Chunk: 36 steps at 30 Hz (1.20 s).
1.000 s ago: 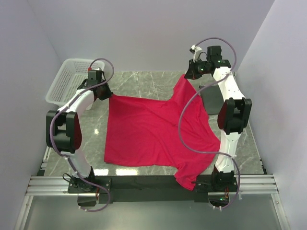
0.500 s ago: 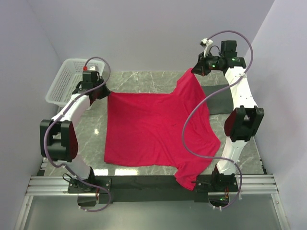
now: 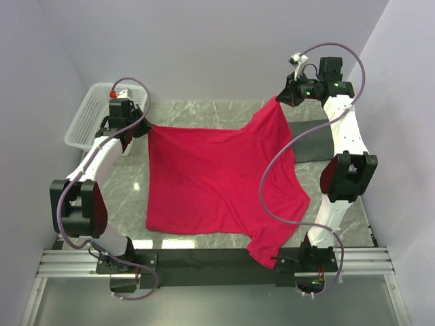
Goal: Fold and stack the t-shirts
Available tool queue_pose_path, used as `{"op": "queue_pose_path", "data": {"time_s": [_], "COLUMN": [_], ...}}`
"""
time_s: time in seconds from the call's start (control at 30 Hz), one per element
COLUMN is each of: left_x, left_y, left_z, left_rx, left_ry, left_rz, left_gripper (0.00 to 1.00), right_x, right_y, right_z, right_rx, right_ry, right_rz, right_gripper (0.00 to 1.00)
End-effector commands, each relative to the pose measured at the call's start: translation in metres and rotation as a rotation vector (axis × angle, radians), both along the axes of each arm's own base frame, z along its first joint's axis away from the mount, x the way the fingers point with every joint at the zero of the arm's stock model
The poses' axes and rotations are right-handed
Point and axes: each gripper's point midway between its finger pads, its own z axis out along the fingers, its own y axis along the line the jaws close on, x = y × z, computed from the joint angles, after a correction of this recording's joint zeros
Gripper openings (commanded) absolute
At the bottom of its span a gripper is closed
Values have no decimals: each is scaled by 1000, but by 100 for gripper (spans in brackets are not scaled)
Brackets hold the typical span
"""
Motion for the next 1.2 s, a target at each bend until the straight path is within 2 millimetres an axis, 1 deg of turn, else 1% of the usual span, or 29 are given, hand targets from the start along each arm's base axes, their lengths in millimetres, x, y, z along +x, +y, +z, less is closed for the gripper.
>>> {"op": "queue_pose_path", "data": {"time_s": [0.0, 0.07, 0.1, 0.2, 0.23, 0.33, 0.4, 0.6, 0.63, 0.73, 0.77, 0.8, 0.83, 0.87, 0.97, 1.03, 1.07, 1.13, 1.17], "left_x": [10, 12, 13, 17, 19, 24, 27, 37, 39, 45, 46, 48, 50, 51, 55, 59, 61, 65, 67], "left_y": [5, 6, 7, 10, 12, 17, 19, 19, 19, 19, 20, 20, 20, 20, 20, 20, 19, 19, 19], "left_z": [36, 35, 36, 42, 46, 48, 43, 37, 38, 33, 30, 31, 26, 25, 21, 18, 17, 14, 13], "left_rx": [6, 8, 10, 17, 21, 28, 29, 26, 28, 31, 32, 32, 32, 32, 28, 27, 24, 21, 20], "left_ry": [-107, -104, -109, -117, -127, -128, -118, -111, -114, -103, -99, -102, -91, -88, -84, -82, -82, -79, -78], "left_rz": [-3, -1, -2, 5, 8, 14, 12, 3, 4, 3, 4, 5, 4, 8, 10, 11, 11, 9, 13], "left_gripper": [1, 1, 1, 1, 1, 0, 1, 1, 1, 1, 1, 1, 1, 1, 1, 1, 1, 1, 1], "right_x": [1, 7, 11, 18, 20, 29, 33, 38, 40, 47, 51, 51, 53, 57, 66, 72, 76, 81, 83], "right_y": [0, 2, 3, 4, 4, 2, 4, 13, 15, 16, 16, 31, 33, 37, 42, 41, 39, 38, 37], "right_z": [54, 60, 58, 72, 77, 88, 88, 74, 72, 65, 57, 56, 52, 45, 33, 31, 26, 23, 17], "right_rx": [1, 8, 15, 26, 28, 12, 1, -5, -2, 8, 10, 12, 11, 1, -13, -17, -18, -26, -32], "right_ry": [-177, -200, -196, -244, -259, -306, -316, -301, -302, -301, -285, -294, -288, -283, -279, -284, -275, -277, -268], "right_rz": [14, 18, 21, 16, 9, -37, -52, -48, -47, -45, -46, -21, -21, -27, -44, -68, -76, -88, -91], "right_gripper": [0, 0, 0, 0, 0, 0, 0, 0, 0, 0, 0, 0, 0, 0, 0, 0, 0, 0, 0]}}
